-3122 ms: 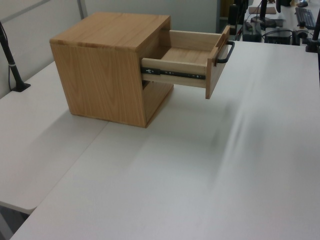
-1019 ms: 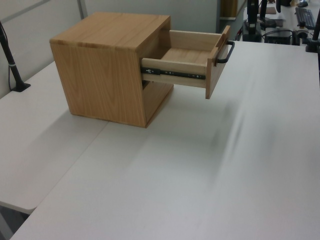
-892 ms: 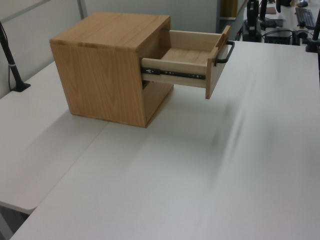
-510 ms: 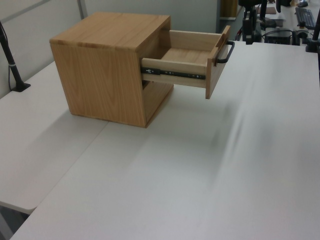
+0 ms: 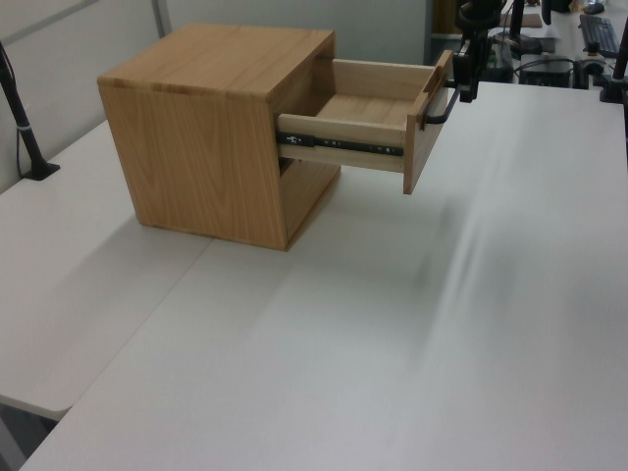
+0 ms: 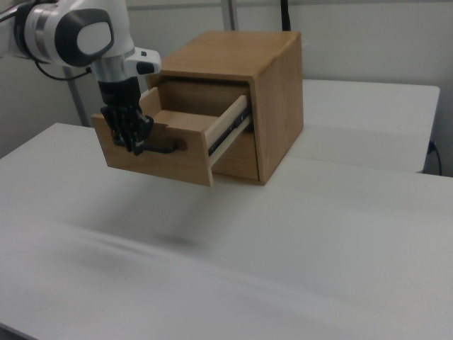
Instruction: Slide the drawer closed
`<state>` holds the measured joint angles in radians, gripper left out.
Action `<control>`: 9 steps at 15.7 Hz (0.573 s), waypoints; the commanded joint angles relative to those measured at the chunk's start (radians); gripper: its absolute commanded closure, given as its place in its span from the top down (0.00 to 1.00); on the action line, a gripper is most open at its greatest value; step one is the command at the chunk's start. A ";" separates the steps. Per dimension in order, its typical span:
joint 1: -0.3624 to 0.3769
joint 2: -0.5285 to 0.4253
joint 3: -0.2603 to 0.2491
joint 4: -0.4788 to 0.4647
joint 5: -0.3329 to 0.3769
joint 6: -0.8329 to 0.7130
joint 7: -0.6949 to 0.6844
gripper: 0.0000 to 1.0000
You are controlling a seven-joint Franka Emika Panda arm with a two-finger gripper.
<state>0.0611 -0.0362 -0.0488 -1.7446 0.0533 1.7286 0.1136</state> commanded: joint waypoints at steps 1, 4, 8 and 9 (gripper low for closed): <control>0.011 -0.056 0.004 -0.076 0.000 0.087 0.079 0.23; 0.014 -0.051 0.020 -0.087 -0.003 0.129 0.109 0.22; 0.014 -0.041 0.021 -0.085 -0.013 0.157 0.110 0.21; 0.014 -0.037 0.020 -0.085 -0.013 0.166 0.110 0.21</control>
<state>0.0664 -0.0543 -0.0276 -1.7950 0.0517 1.8433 0.2000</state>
